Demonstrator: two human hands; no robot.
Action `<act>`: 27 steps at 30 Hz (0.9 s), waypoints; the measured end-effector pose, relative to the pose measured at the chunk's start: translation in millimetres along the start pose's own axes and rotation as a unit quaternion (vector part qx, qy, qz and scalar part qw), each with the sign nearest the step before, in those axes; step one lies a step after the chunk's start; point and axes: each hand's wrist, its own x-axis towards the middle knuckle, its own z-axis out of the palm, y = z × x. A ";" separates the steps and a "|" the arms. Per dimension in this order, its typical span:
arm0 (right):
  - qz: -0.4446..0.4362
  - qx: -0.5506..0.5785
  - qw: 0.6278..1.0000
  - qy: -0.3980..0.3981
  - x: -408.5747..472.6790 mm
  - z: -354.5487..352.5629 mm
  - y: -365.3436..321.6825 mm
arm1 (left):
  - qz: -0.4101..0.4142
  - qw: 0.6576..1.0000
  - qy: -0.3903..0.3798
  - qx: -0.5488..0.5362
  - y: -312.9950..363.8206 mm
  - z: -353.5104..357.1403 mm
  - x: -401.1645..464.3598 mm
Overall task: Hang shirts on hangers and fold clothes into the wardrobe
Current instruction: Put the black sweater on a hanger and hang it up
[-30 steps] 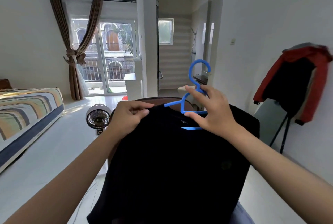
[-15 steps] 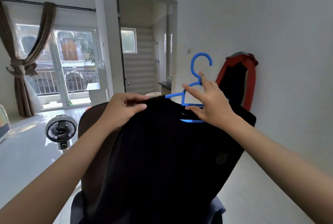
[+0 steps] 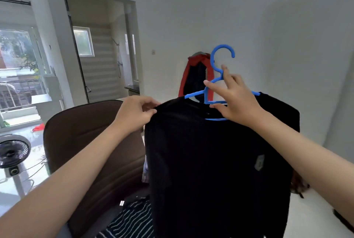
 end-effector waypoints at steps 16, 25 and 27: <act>0.180 -0.164 0.967 -0.079 -119.3 -170.9 -30.6 | 0.192 0.967 -0.117 -0.119 94.5 55.9 -30.7; 0.248 -0.196 0.944 -0.091 -199.7 -270.9 5.4 | 0.166 0.889 -0.258 -0.340 190.2 121.4 -56.7; 0.261 -0.204 0.940 -0.087 -219.4 -290.9 18.3 | 0.170 0.861 -0.301 -0.372 216.3 138.0 -57.8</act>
